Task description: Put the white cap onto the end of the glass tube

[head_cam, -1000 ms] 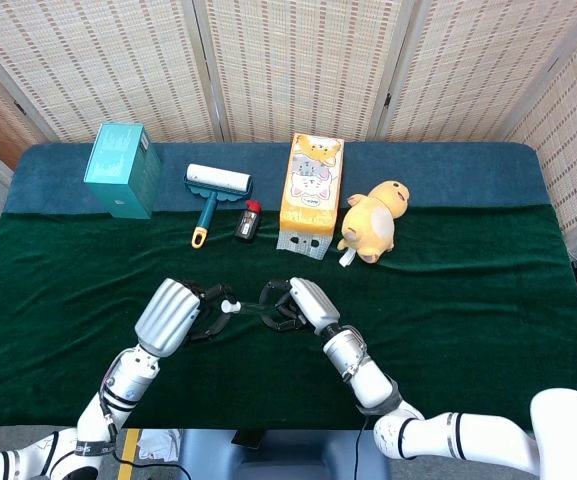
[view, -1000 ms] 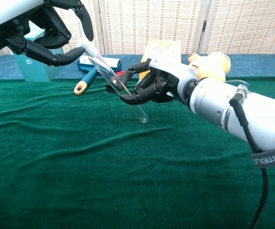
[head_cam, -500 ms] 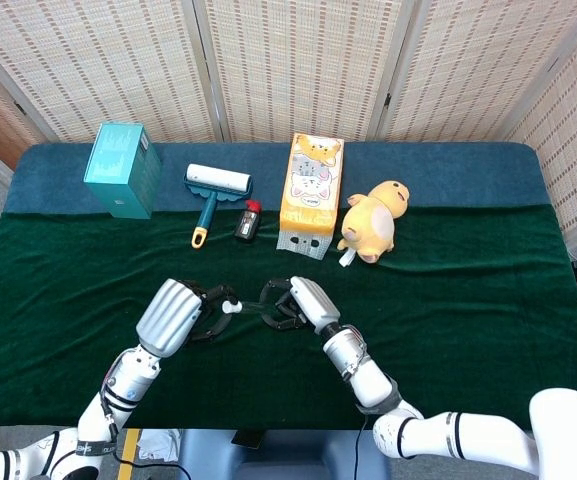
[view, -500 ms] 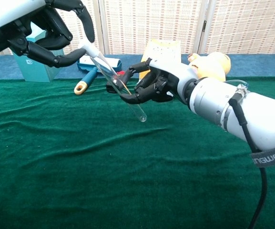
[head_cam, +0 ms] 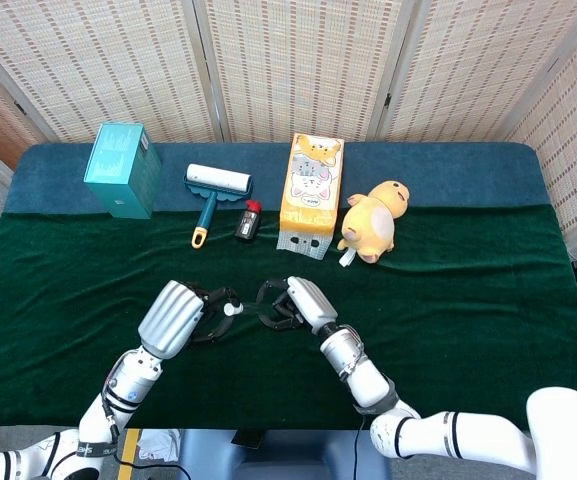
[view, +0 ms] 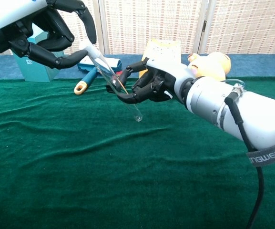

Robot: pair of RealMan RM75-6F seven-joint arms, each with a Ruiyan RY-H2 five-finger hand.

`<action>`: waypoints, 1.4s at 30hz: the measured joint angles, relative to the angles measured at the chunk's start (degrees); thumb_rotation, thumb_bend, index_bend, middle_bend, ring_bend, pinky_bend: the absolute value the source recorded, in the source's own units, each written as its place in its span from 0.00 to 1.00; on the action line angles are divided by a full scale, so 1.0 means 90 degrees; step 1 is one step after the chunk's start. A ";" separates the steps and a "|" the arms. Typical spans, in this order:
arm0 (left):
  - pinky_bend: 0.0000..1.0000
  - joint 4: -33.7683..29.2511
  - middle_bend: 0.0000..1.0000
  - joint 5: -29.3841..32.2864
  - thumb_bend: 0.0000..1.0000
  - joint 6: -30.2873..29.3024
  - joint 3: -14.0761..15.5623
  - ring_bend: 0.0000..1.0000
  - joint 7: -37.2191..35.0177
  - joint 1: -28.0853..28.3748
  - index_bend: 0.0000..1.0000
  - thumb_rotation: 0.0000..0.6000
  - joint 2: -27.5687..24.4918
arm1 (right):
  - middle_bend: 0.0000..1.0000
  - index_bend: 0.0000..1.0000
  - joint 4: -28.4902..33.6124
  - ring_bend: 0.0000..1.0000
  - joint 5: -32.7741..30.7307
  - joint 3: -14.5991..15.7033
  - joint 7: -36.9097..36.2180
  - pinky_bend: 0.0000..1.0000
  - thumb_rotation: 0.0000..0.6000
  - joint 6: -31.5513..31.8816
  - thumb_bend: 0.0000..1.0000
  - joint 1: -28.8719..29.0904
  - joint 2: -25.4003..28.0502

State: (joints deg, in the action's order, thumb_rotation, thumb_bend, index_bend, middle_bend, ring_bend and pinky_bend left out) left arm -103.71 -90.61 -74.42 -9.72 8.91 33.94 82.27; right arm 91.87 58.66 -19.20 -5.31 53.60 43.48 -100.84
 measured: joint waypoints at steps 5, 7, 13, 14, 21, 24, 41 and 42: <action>0.82 0.0003 1.00 0.0051 0.47 0.0034 -0.0005 0.92 -0.0018 0.0013 0.58 1.00 0.0015 | 1.00 0.88 0.0015 1.00 0.0051 0.0006 -0.0016 1.00 1.00 -0.0011 0.69 0.0014 -0.0006; 0.83 0.0007 1.00 0.0087 0.47 0.0051 -0.0007 0.91 -0.0053 0.0015 0.58 1.00 0.0020 | 1.00 0.88 0.0027 1.00 0.0071 0.0010 -0.0024 1.00 1.00 -0.0008 0.69 0.0013 0.0001; 0.82 0.0016 1.00 0.0133 0.47 0.0083 0.0001 0.92 -0.0083 0.0018 0.58 1.00 0.0021 | 1.00 0.88 0.0052 1.00 0.0104 0.0021 -0.0053 1.00 1.00 0.0002 0.69 0.0006 0.0000; 0.82 0.0014 1.00 0.0133 0.47 0.0084 0.0002 0.92 -0.0088 0.0019 0.58 1.00 0.0022 | 1.00 0.88 0.0058 1.00 0.0111 0.0022 -0.0061 1.00 1.00 0.0002 0.69 0.0007 -0.0003; 0.82 0.0013 1.00 0.0136 0.47 0.0085 0.0008 0.92 -0.0110 0.0019 0.58 1.00 0.0024 | 1.00 0.89 0.0069 1.00 0.0109 0.0022 -0.0045 1.00 1.00 0.0017 0.69 0.0015 -0.0015; 0.82 0.0013 1.00 0.0140 0.47 0.0109 0.0024 0.92 -0.0111 0.0024 0.58 1.00 0.0025 | 1.00 0.89 0.0076 1.00 0.0119 0.0020 -0.0052 1.00 1.00 0.0023 0.69 0.0017 -0.0022; 0.82 -0.0130 1.00 0.0293 0.42 0.0292 0.0049 0.89 -0.0001 0.0052 0.08 1.00 -0.0120 | 1.00 0.89 0.0056 1.00 0.0056 0.0061 0.0053 1.00 1.00 0.0043 0.69 -0.0005 0.0031; 0.82 -0.0140 1.00 0.0305 0.41 0.0306 0.0053 0.89 0.0001 0.0051 0.07 1.00 -0.0142 | 1.00 0.89 0.0059 1.00 0.0053 0.0067 0.0071 1.00 1.00 0.0046 0.69 -0.0010 0.0049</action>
State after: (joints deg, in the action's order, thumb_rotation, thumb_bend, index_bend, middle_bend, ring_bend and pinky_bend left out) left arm -104.97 -87.86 -71.67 -9.24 8.92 34.39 80.99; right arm 92.40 59.14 -18.60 -4.67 54.01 43.39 -100.40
